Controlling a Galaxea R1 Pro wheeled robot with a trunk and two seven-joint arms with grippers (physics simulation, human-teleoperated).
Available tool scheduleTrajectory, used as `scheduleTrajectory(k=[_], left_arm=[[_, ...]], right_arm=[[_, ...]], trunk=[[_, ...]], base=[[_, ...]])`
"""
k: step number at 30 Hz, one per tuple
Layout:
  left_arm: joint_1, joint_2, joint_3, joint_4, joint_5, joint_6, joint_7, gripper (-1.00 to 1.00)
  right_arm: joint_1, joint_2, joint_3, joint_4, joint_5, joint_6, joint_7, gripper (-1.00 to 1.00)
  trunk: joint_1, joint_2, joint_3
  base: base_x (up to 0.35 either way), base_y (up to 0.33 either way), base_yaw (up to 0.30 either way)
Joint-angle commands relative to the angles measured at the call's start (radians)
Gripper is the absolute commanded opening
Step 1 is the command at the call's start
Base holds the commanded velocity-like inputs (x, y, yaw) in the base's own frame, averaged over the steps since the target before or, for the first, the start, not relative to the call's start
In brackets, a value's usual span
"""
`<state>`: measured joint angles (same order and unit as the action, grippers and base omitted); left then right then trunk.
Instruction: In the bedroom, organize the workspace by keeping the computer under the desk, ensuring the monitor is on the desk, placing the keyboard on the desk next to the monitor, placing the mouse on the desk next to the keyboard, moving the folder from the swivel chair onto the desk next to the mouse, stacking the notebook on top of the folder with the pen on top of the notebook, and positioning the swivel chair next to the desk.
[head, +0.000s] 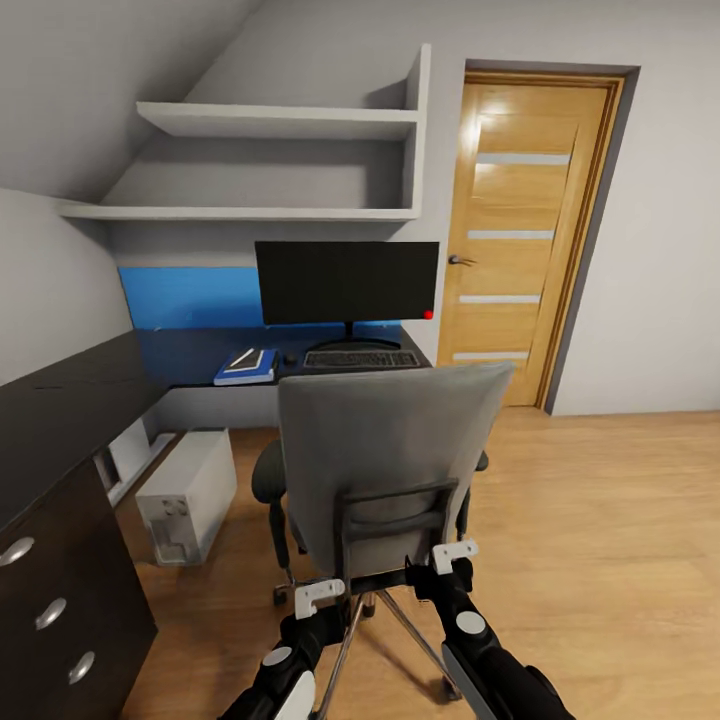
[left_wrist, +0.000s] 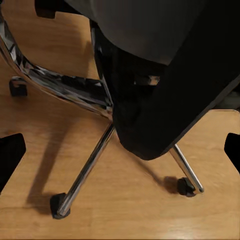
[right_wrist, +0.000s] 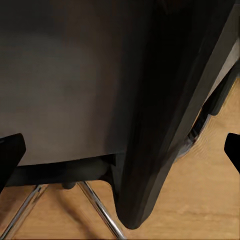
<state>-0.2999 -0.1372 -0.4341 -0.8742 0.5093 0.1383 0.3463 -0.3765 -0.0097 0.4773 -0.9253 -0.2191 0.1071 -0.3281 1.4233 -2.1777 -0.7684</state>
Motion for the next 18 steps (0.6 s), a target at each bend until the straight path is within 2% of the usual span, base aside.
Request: scheduleTrajectory(k=[1, 7, 11, 18], left_arm=[[-0.001, 0.001, -0.003, -0.002, 0.007, 0.003, 0.008, 1.00], [-0.001, 0.001, -0.003, -0.001, 0.008, 0.003, 0.008, 1.00], [-0.001, 0.001, 0.002, 0.000, 0.009, 0.004, 0.008, 1.00], [-0.002, 0.001, 0.030, 0.000, 0.011, 0.005, 0.007, 1.00]], right_arm=[[-0.001, -0.001, 0.005, -0.003, 0.002, 0.005, -0.008, 1.00], [0.000, -0.001, 0.006, -0.002, 0.002, 0.005, -0.008, 1.00], [0.001, -0.001, 0.006, -0.002, 0.002, 0.005, -0.008, 1.00], [0.001, -0.001, 0.006, -0.001, 0.003, 0.005, -0.008, 1.00]], trunk=[[0.000, 0.000, -0.001], [0.000, 0.000, -0.001], [0.000, 0.000, -0.001], [0.000, 0.000, -0.001]], base=[[0.339, 0.000, 0.000], [0.339, 0.009, 0.000], [0.288, 0.124, 0.000], [0.110, 0.229, 0.000]])
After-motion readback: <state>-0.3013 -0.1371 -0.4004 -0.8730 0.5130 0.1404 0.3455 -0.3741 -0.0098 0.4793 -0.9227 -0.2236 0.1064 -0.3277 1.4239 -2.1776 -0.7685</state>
